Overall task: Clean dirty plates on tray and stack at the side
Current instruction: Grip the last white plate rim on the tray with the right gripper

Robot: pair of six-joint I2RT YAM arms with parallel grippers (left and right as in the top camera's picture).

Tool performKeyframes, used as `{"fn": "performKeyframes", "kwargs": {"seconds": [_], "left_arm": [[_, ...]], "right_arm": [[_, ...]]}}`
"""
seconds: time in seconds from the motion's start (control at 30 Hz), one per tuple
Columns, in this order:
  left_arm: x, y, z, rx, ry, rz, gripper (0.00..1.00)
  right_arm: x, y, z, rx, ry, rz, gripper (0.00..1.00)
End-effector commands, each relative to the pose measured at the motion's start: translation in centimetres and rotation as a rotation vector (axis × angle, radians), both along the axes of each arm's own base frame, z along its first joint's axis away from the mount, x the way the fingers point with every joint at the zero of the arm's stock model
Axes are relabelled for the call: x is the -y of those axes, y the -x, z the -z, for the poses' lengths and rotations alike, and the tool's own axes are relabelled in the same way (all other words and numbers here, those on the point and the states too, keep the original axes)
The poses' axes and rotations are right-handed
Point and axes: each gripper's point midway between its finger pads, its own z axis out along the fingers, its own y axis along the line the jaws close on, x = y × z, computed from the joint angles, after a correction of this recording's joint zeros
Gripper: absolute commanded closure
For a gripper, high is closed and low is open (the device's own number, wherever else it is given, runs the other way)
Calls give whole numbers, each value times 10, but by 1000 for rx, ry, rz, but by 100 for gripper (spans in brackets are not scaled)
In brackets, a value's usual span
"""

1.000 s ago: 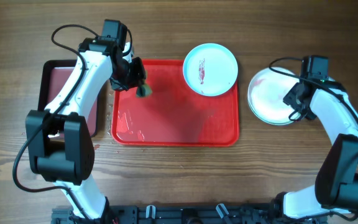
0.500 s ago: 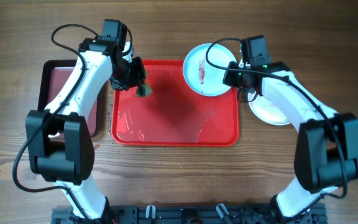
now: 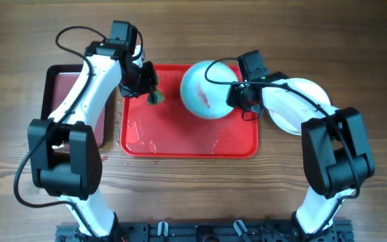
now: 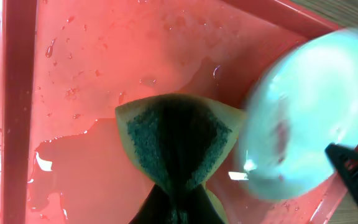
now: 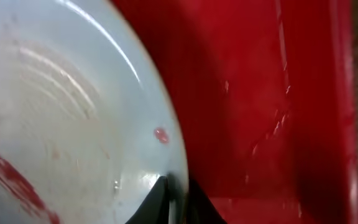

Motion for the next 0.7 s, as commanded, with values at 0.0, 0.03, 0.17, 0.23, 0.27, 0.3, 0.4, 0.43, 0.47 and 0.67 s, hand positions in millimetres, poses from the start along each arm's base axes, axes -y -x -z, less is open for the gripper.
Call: {"fn": "performKeyframes", "kwargs": {"seconds": [0.0, 0.03, 0.17, 0.23, 0.27, 0.3, 0.4, 0.43, 0.47, 0.67], "left_arm": [[-1, 1, 4, -4, -8, 8, 96], [-1, 1, 4, -4, -8, 8, 96], [-1, 1, 4, -4, -9, 8, 96], [-1, 1, 4, -4, -9, 8, 96], [-1, 1, 4, -4, -9, 8, 96], [-1, 1, 4, -4, -9, 8, 96], [-1, 1, 4, -4, -8, 8, 96], [-1, 1, 4, -4, -8, 8, 96], [-1, 1, 4, -5, -8, 8, 96], [-1, 2, 4, -9, -9, 8, 96]], "right_arm": [[-26, 30, 9, -104, -73, -122, 92], [-39, 48, 7, -154, -112, -196, 92], [-38, 52, 0, -144, -80, -326, 68], [-35, 31, -7, -42, -19, -442, 56], [-36, 17, -11, 37, 17, -524, 49], [-36, 3, -14, 114, 55, -586, 47], [-40, -28, -18, 273, 133, -696, 46], [-43, -37, -15, 311, 144, -722, 47], [-45, -40, -10, 321, 149, -737, 50], [-38, -32, 18, 245, 165, -735, 84]]}}
